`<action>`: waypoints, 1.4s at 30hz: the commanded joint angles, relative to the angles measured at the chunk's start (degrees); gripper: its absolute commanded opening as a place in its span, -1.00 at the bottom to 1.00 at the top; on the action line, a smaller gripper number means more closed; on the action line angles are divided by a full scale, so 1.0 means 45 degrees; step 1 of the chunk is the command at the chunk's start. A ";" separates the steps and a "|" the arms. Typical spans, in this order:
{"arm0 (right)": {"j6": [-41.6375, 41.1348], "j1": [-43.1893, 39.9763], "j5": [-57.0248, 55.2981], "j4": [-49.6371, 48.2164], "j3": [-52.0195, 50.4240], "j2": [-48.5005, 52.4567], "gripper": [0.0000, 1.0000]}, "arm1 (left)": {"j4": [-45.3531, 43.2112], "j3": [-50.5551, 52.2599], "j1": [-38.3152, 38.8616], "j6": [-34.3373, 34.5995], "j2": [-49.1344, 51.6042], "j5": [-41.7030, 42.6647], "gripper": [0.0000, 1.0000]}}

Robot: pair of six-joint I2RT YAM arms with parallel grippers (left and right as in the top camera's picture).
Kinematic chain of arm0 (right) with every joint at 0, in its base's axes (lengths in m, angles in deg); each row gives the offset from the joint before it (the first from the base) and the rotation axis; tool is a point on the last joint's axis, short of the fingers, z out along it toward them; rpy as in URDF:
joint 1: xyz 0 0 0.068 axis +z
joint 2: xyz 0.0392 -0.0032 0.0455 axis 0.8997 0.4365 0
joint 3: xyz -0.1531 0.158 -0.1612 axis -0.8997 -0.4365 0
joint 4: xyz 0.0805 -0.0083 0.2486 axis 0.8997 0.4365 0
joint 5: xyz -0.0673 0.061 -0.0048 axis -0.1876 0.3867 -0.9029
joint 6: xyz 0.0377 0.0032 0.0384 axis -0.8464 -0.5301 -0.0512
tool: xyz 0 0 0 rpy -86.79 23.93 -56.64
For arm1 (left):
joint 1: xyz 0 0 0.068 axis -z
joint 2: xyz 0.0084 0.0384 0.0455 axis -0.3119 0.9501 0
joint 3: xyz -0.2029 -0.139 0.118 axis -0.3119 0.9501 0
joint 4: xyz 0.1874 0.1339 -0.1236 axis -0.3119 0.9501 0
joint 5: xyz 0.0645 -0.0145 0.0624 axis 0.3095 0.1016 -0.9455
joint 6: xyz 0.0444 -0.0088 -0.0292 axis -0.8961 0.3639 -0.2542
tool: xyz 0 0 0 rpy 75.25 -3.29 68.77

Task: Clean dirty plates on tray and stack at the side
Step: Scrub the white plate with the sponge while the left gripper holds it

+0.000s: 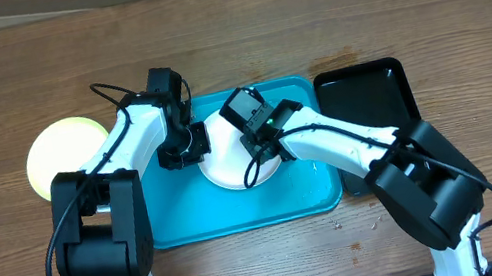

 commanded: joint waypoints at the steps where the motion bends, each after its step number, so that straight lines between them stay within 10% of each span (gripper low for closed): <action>1: -0.0476 -0.0049 0.1200 0.0160 -0.0087 0.0821 -0.92 | -0.0126 0.0602 0.0170 -0.0228 0.0772 -0.0729 -0.92; 30: -0.2132 -0.2710 0.8573 -0.0753 0.1778 -0.2443 -0.93 | -0.0121 0.0602 0.0165 -0.0233 0.0772 -0.0772 -0.92; 42: -0.0155 -0.7145 0.6178 0.6377 0.1749 -0.5183 -0.92 | -0.0112 0.0495 0.0170 -0.0233 0.0758 -0.0772 -0.92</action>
